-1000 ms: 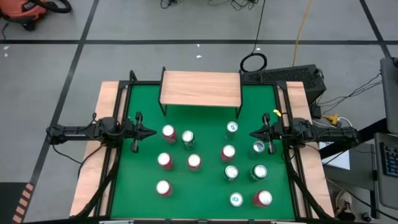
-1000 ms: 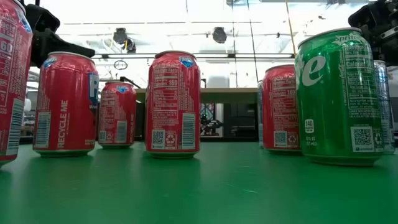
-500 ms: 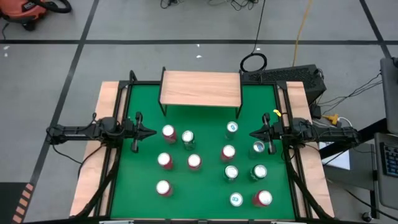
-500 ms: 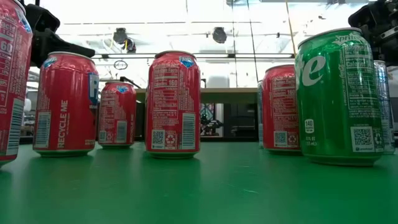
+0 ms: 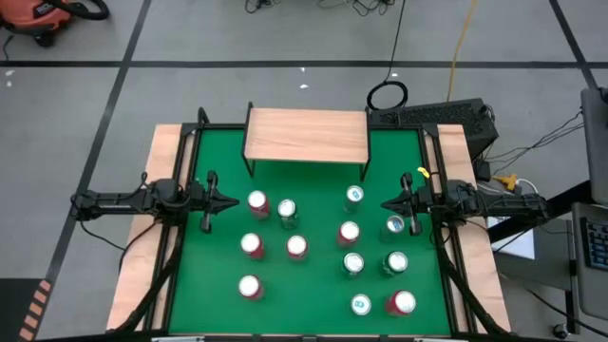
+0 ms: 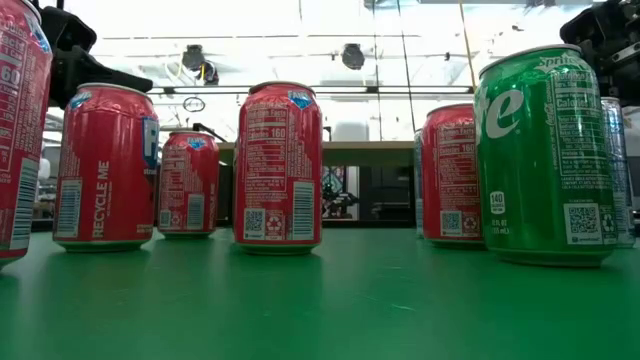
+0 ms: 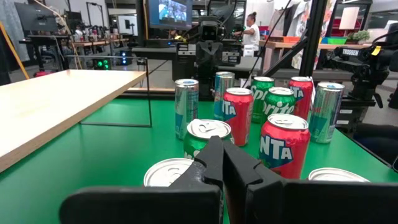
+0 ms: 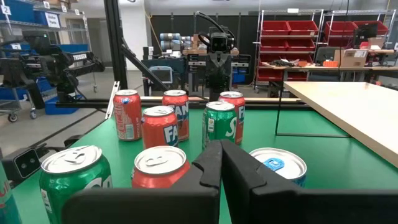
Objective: Place canned beverage on shelf
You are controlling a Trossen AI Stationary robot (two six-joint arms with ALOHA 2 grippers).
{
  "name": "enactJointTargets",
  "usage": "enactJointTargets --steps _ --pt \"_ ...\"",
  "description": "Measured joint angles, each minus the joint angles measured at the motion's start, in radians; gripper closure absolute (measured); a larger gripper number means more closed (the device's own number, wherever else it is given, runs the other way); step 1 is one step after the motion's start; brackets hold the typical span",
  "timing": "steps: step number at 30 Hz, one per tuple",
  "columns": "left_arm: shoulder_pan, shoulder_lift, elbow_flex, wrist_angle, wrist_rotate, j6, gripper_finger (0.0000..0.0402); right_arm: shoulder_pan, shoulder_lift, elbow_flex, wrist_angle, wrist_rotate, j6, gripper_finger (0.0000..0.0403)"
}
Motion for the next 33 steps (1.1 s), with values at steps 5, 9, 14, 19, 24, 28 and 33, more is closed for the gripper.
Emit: enactJointTargets --steps 5,9,14,19,24,28,33 --pt "0.000 0.000 0.000 0.000 0.000 0.000 0.0402 0.000 0.000 0.000 0.000 0.000 0.000 0.0403" --pt "0.000 0.000 0.000 0.000 0.000 0.000 0.0402 0.000 0.000 0.000 0.000 0.000 0.000 0.0403" --pt "0.000 0.000 0.000 0.000 0.000 0.000 0.0402 0.000 0.000 0.000 0.000 0.000 0.000 0.0403" --pt "0.000 0.000 0.000 0.000 0.000 0.000 0.0402 0.000 0.000 0.000 0.000 0.000 0.000 0.0403" --pt "0.000 0.000 0.000 0.000 0.000 0.000 0.0402 0.000 0.000 0.000 0.000 0.000 -0.031 0.0403" --pt "0.000 0.000 0.000 0.000 0.000 0.000 0.0402 0.000 0.000 0.000 0.001 0.000 -0.034 0.0403" --pt "0.000 0.000 0.000 0.000 0.000 0.000 0.0402 0.000 0.000 0.000 0.003 0.000 -0.034 0.0403"
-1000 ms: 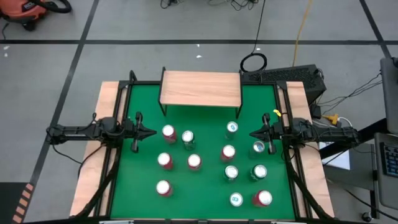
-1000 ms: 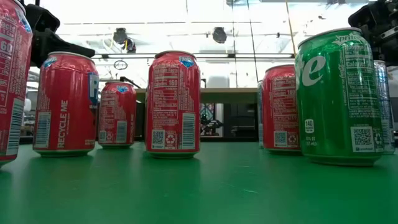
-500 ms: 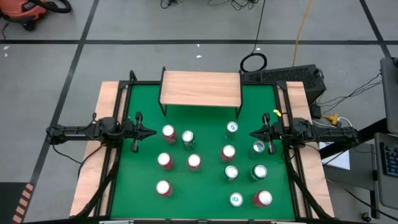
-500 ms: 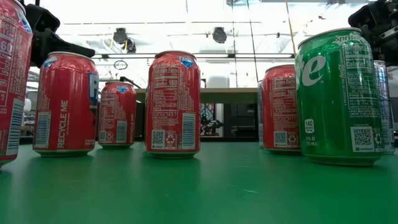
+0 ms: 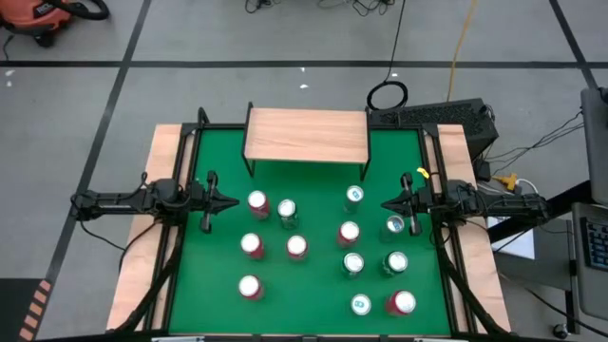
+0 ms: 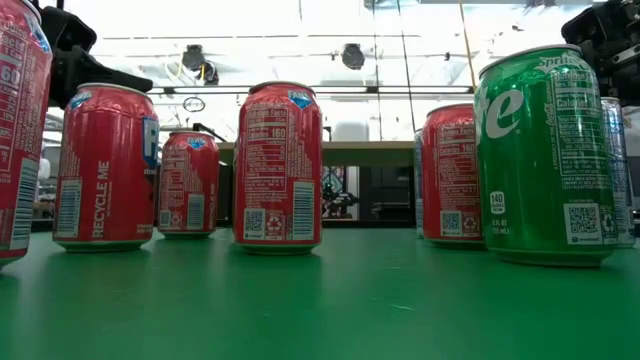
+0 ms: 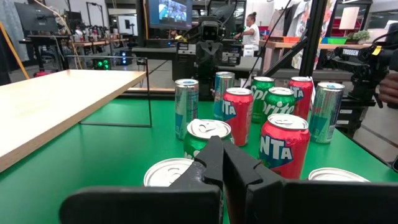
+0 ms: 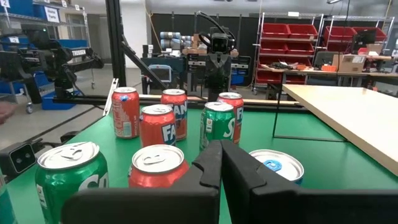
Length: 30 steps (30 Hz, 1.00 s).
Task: Place canned beverage on shelf
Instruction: Put the blue soda can on the shelf
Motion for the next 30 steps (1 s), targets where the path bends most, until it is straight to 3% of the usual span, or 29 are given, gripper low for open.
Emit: enactJointTargets --steps 19,30 --pt "0.000 0.000 0.000 0.000 0.000 0.000 0.0402 0.000 0.001 0.149 -0.034 0.000 0.087 0.0403" --pt "0.000 0.000 0.000 0.000 0.000 0.000 0.0402 0.000 0.108 0.364 -0.194 0.000 0.113 0.0403"
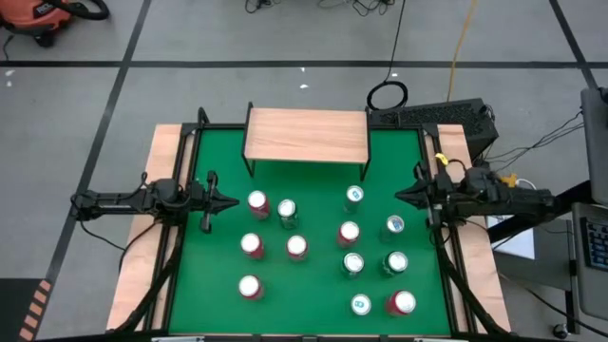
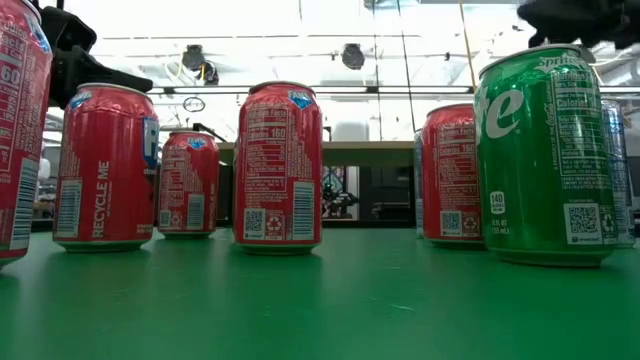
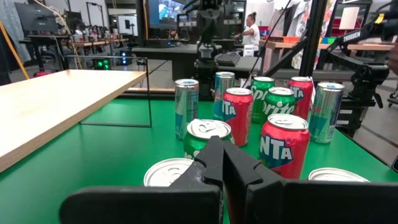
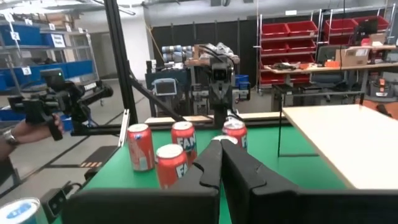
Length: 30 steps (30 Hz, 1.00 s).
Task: Place canned beverage on shelf
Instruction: Put the blue soda can on the shelf
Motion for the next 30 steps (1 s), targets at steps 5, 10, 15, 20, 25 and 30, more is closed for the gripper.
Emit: enactJointTargets --steps 5,10,15,20,25,30 --pt "0.000 0.000 0.000 0.000 0.000 0.000 0.0402 0.000 0.092 0.130 -0.075 0.000 0.000 0.0403" --pt "0.000 0.000 0.000 0.000 0.000 0.000 0.0402 0.000 0.189 0.252 -0.152 0.000 0.001 0.0403" --pt "0.000 0.000 0.000 0.000 0.000 0.000 0.0402 0.000 0.279 0.353 -0.197 0.000 0.000 0.0403" --pt "0.000 0.000 0.000 0.000 0.000 0.000 0.0402 0.000 0.355 0.457 -0.254 0.000 0.000 0.0403" --pt "0.000 0.000 0.000 0.000 0.000 0.000 0.0402 0.000 0.416 0.558 -0.319 0.000 0.000 0.0403" --pt "0.000 0.000 0.000 0.000 0.000 0.000 0.0402 0.000 0.460 0.632 -0.362 0.000 0.000 0.0403"
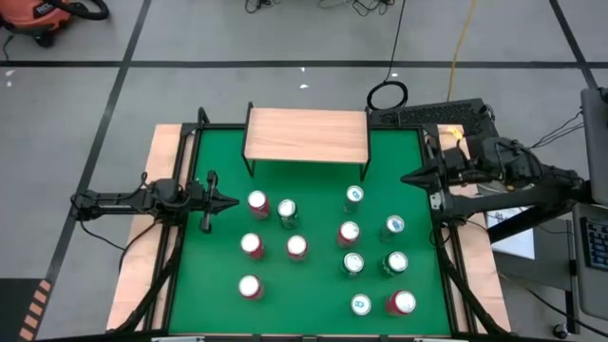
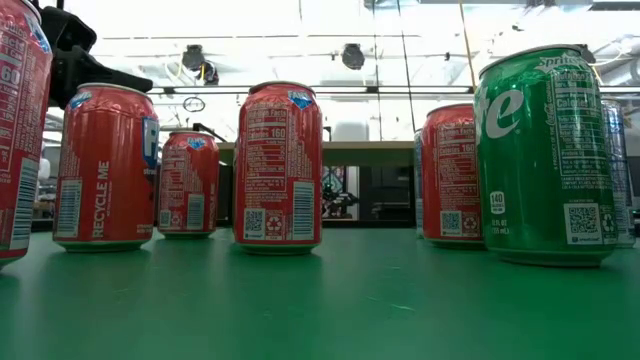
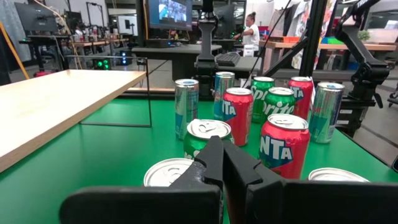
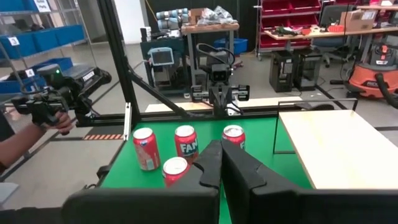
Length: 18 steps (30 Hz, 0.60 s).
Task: Place canned beverage on shelf
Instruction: Put the blue soda can on the shelf
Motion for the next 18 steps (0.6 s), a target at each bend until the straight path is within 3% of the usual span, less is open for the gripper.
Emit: enactJointTargets --steps 18 --pt "0.000 0.000 0.000 0.024 0.000 -0.001 0.0402 0.000 0.101 0.010 -0.048 0.004 -0.036 0.0403"
